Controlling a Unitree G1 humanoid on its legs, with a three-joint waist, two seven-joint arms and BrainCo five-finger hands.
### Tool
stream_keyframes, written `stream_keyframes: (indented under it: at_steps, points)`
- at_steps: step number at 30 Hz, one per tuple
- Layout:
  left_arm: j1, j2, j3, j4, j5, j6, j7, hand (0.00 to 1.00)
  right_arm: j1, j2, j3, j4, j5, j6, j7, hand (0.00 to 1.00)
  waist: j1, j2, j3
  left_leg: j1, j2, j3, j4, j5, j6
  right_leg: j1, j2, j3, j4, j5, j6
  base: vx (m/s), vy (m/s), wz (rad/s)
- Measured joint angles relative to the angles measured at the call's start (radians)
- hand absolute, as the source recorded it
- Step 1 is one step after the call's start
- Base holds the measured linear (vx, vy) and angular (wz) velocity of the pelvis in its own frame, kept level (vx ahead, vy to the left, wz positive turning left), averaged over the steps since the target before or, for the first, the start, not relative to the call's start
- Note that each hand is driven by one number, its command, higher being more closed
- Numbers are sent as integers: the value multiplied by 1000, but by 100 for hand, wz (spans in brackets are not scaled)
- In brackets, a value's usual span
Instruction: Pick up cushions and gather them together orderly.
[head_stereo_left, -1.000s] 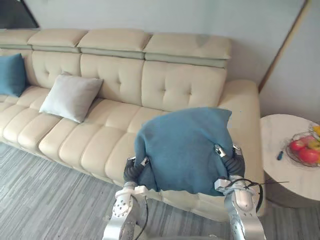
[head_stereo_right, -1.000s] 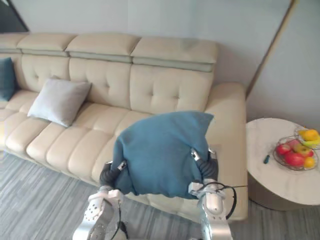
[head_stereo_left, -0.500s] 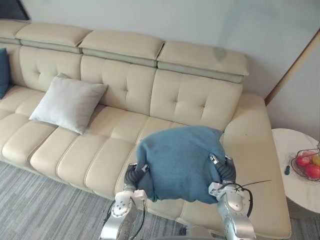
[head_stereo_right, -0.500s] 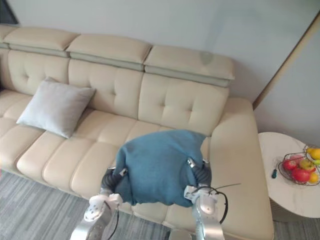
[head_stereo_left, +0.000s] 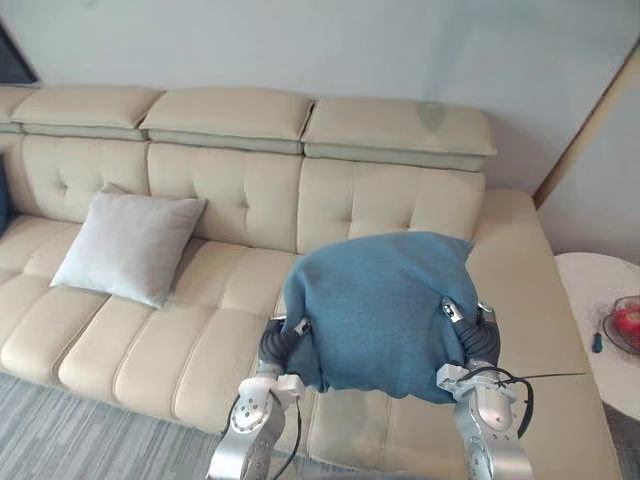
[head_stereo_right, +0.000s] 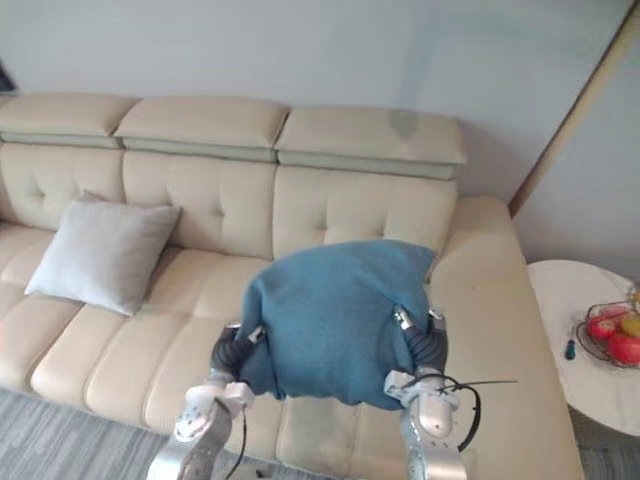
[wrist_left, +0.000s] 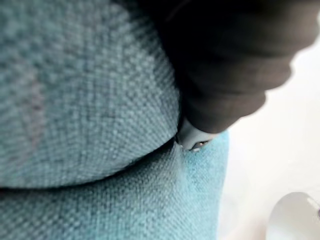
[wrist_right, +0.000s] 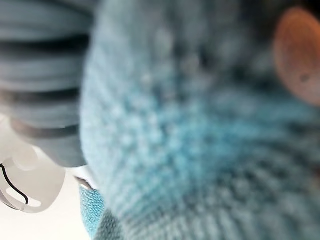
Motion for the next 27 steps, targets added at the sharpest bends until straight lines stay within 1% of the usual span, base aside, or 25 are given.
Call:
stream_keyframes:
  at_steps: [1,3,5,6,7,8,11,14,16,18,19,20,21,22,23,25,27]
  points:
    - [6,2,-1,0,1,5,0,100,1,3,1,0,-1,0,4,100,-2,-9,0,7,-19,22,-9,0,0,-1,-19,24,-17,10,16,19,207,-42]
    - [17,6,-2,0,5,8,0,100,7,9,4,4,-2,2,6,100,-2,-9,0,33,-38,42,-37,1,2,6,-36,46,-36,19,28,-4,155,-33]
    - [21,17,-4,-1,19,8,0,100,18,22,6,7,-5,3,6,100,-6,-9,0,39,-49,50,-52,6,11,5,-46,52,-44,26,37,-26,83,-14]
    - [21,20,-4,-1,19,8,0,100,22,26,6,10,-11,3,6,100,-6,-9,0,41,-52,52,-66,10,16,-2,-47,55,-44,28,38,-41,4,-10]
    - [23,21,-5,-1,19,10,2,100,18,27,6,30,-41,3,3,100,-4,-10,0,41,-50,63,-79,16,16,-17,-44,66,-54,37,39,-54,-6,-13]
    - [23,21,-5,-1,19,10,2,100,16,27,6,35,-41,3,3,100,-4,-10,-1,41,-50,66,-81,17,16,-19,-43,69,-58,38,41,-62,-19,-28]
    - [19,24,-5,-1,20,10,12,100,-11,24,8,88,-80,5,-18,100,1,-2,-8,22,-46,84,-113,35,13,-46,-35,83,-85,67,38,-28,-24,-24]
    - [-18,24,-6,-1,29,12,52,100,-76,1,28,147,-120,16,-53,100,5,-6,-5,-32,-36,104,-113,46,7,-97,-22,101,-116,110,34,-29,-26,-20]
    - [-85,24,-6,0,35,14,80,100,-137,-21,42,167,-134,34,-83,100,5,-12,-1,-87,-35,104,-110,62,10,-151,-20,100,-117,131,32,-60,-32,-3]
    - [-173,24,-5,8,47,13,127,100,-217,-29,47,193,-166,42,-120,100,8,-13,8,-133,-32,105,-111,77,11,-197,-15,99,-118,153,31,-112,-45,-1]
    - [-285,26,-6,55,62,9,172,100,-313,-45,53,239,-193,44,-158,100,10,-13,25,-163,-31,104,-109,91,14,-230,-15,100,-111,166,29,-115,-36,1]
    - [-317,26,-5,69,64,8,182,100,-339,-56,58,250,-198,45,-164,100,10,-13,24,-180,-29,104,-108,96,16,-246,-15,100,-110,172,29,-144,-39,4]
    - [-419,36,-2,103,65,5,214,100,-431,-86,65,283,-198,46,-189,100,14,-14,26,-229,-26,104,-106,108,16,-295,-14,100,-108,184,28,-133,-38,4]
    - [-472,43,0,120,65,3,228,100,-481,-98,66,300,-199,47,-200,100,15,-18,33,-250,-27,104,-106,116,18,-314,-15,100,-108,188,27,-169,-47,5]
    - [-563,54,5,151,65,-4,256,100,-570,-120,67,332,-201,52,-221,100,15,-20,47,-283,-27,101,-106,131,18,-345,-15,99,-109,202,29,-188,-45,10]
    - [-741,72,11,214,63,-14,322,100,-745,-167,68,381,-201,67,-260,100,15,-18,52,-359,-26,83,-106,158,16,-418,-11,93,-107,223,31,-187,-45,13]
    - [-865,77,27,245,60,-25,363,100,-872,-200,65,401,-204,78,-288,100,14,-13,83,-391,-21,72,-109,177,14,-445,-7,85,-106,233,29,-147,-45,14]
